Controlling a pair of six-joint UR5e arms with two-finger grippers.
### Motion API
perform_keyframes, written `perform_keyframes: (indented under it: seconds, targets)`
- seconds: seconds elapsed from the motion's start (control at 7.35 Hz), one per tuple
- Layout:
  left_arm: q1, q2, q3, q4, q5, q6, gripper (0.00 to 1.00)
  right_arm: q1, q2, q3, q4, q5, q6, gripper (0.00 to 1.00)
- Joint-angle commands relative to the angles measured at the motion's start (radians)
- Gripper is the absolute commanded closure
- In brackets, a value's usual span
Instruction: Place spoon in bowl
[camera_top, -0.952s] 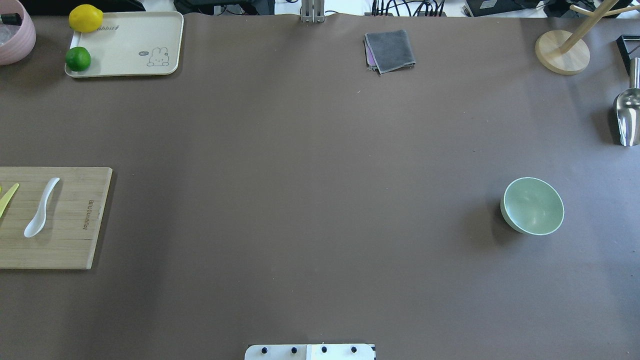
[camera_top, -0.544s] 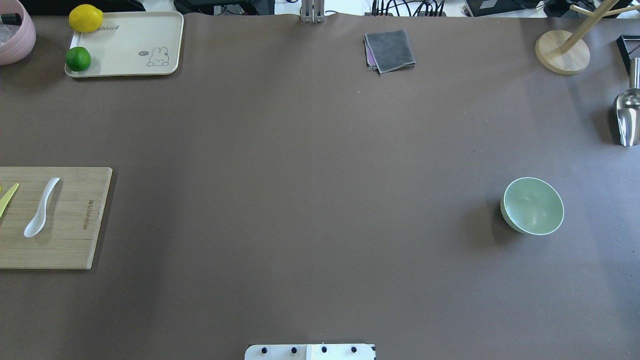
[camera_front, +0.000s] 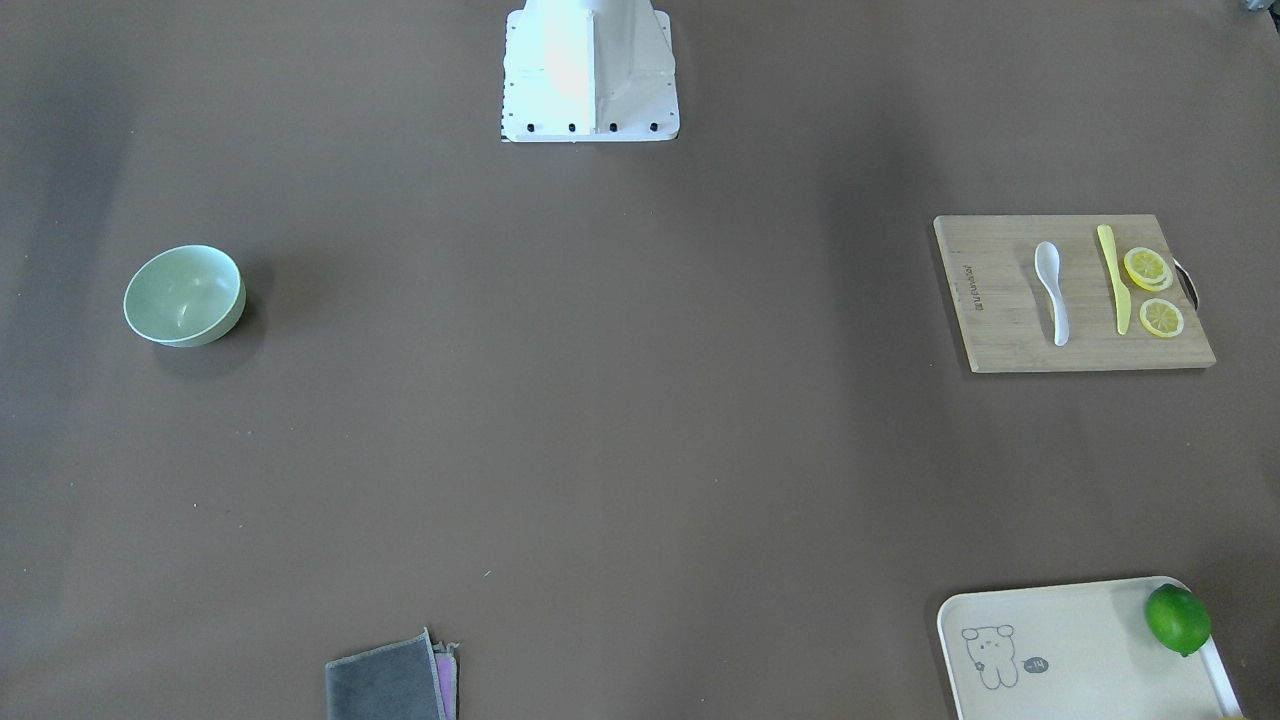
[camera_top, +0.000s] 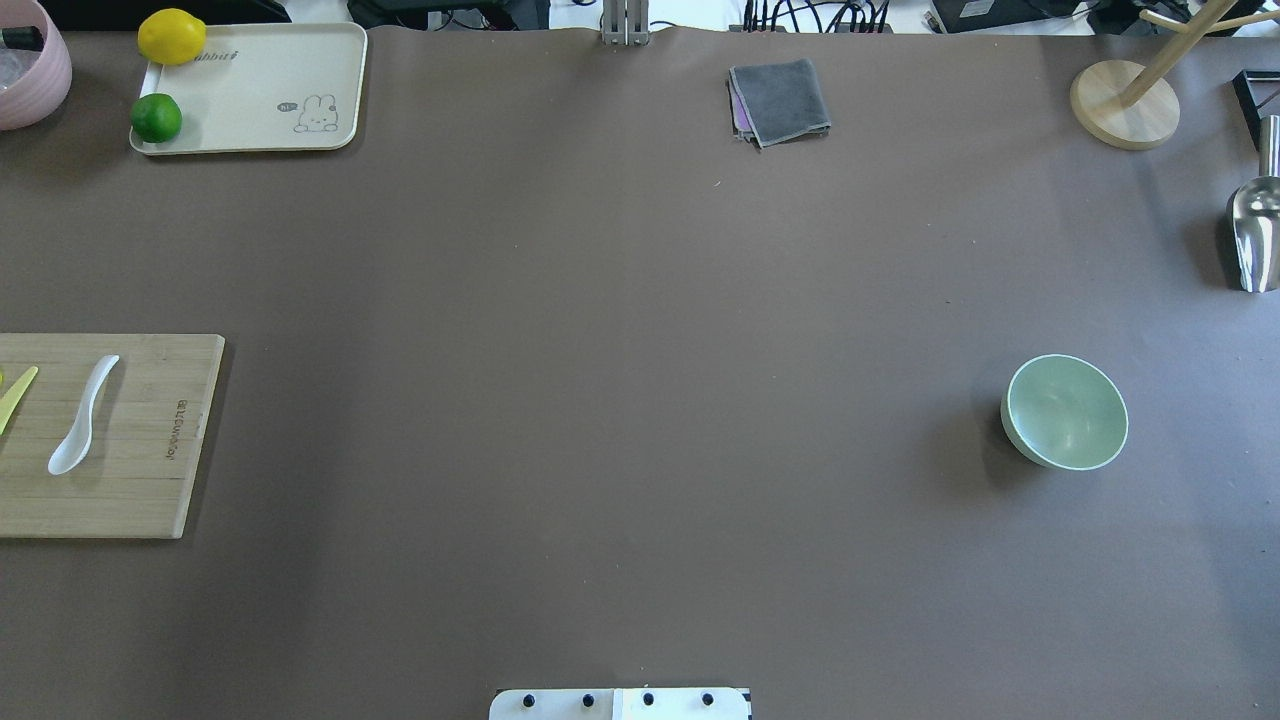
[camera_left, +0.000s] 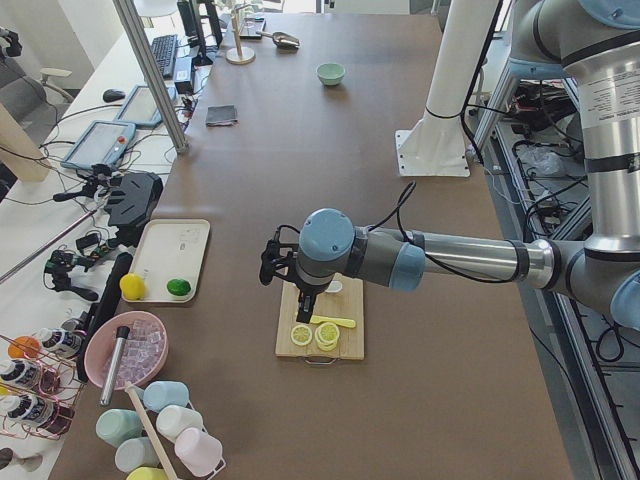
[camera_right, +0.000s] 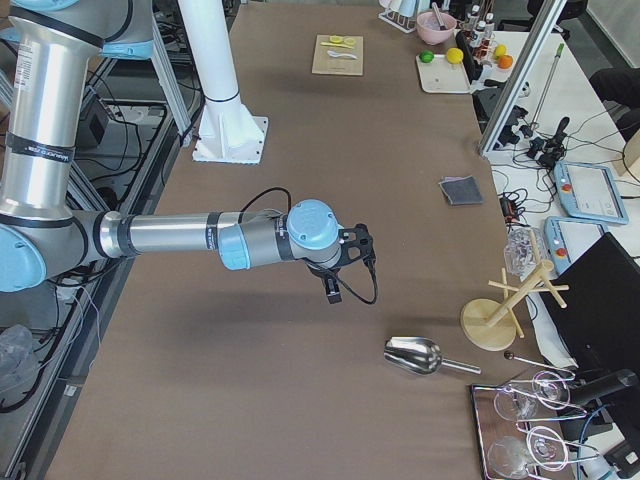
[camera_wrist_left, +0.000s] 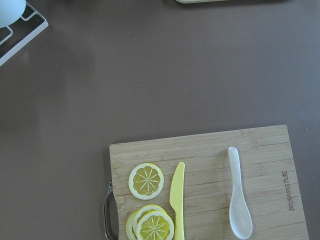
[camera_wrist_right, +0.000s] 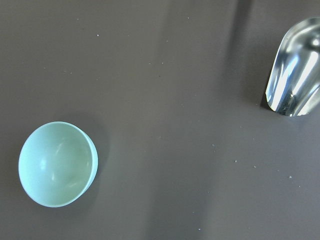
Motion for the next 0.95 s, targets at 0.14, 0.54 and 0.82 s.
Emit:
perform_keyframes:
  seconds: [0.14, 0.54, 0.82]
  targets:
    - [0.067, -0.008, 0.013, -0.003, 0.001, -0.013, 0.02, -0.157, 0.037, -0.003, 0.010, -0.042, 0.184, 0.05]
    - [0.078, -0.008, 0.010, -0.044, 0.001, -0.129, 0.02, -0.288, 0.045, -0.015, 0.012, -0.103, 0.292, 0.05]
    - [0.081, -0.009, 0.010, -0.049, 0.001, -0.139, 0.02, -0.364, 0.124, -0.039, 0.012, -0.112, 0.438, 0.11]
